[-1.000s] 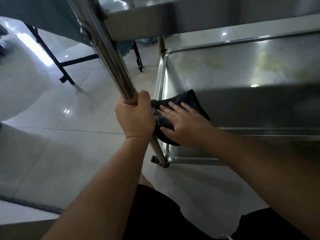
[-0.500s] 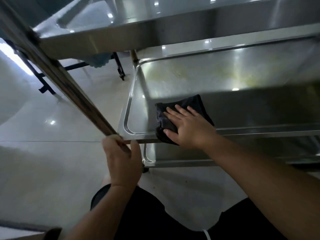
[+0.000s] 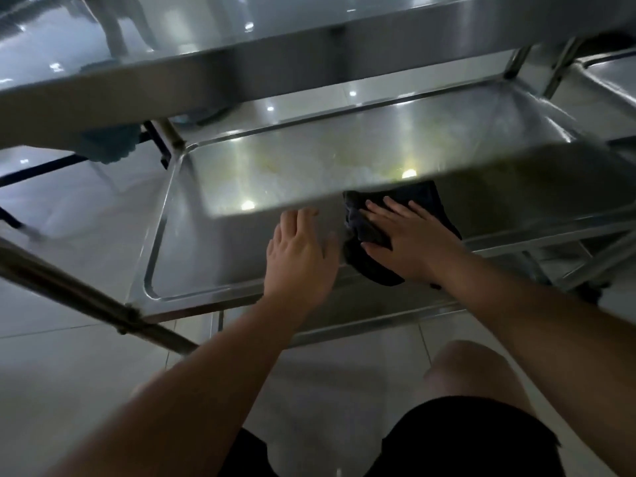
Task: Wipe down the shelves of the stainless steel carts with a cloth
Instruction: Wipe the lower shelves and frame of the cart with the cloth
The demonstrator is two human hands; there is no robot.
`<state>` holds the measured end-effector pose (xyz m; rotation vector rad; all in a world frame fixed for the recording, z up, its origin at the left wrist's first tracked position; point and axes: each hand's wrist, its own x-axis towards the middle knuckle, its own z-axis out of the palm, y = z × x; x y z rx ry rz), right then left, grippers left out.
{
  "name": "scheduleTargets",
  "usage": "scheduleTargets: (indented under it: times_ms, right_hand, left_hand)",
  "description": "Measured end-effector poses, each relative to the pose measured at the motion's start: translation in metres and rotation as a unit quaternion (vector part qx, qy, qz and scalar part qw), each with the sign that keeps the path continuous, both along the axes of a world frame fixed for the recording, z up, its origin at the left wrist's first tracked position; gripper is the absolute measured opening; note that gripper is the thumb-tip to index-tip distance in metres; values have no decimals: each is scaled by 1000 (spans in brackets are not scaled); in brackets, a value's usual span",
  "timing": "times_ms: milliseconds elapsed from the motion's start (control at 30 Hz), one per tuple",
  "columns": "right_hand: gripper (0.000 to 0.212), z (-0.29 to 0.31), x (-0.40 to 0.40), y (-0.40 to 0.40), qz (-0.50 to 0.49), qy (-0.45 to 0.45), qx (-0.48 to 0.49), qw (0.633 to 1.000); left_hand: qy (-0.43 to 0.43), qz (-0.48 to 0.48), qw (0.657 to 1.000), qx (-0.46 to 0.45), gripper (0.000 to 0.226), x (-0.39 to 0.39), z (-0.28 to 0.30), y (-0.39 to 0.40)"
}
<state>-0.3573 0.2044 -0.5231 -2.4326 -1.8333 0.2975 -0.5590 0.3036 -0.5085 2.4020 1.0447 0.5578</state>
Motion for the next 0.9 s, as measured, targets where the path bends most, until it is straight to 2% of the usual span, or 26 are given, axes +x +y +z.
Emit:
scheduleTargets:
  times_ms: [333,633,900]
  right_hand:
    - [92,3,117,-81,-75,-15,-8,997]
    - [74,8,189,-134,-171,-25,-8,985]
    - [92,5,250,-164,-278,-40,-29,959]
  left_hand:
    - [75,-17,997,4,54,51,-4,-22]
    - [170,-40,983,58,69,79,-20,-31]
    - [198,-36,977,77,86,75,-33,-31]
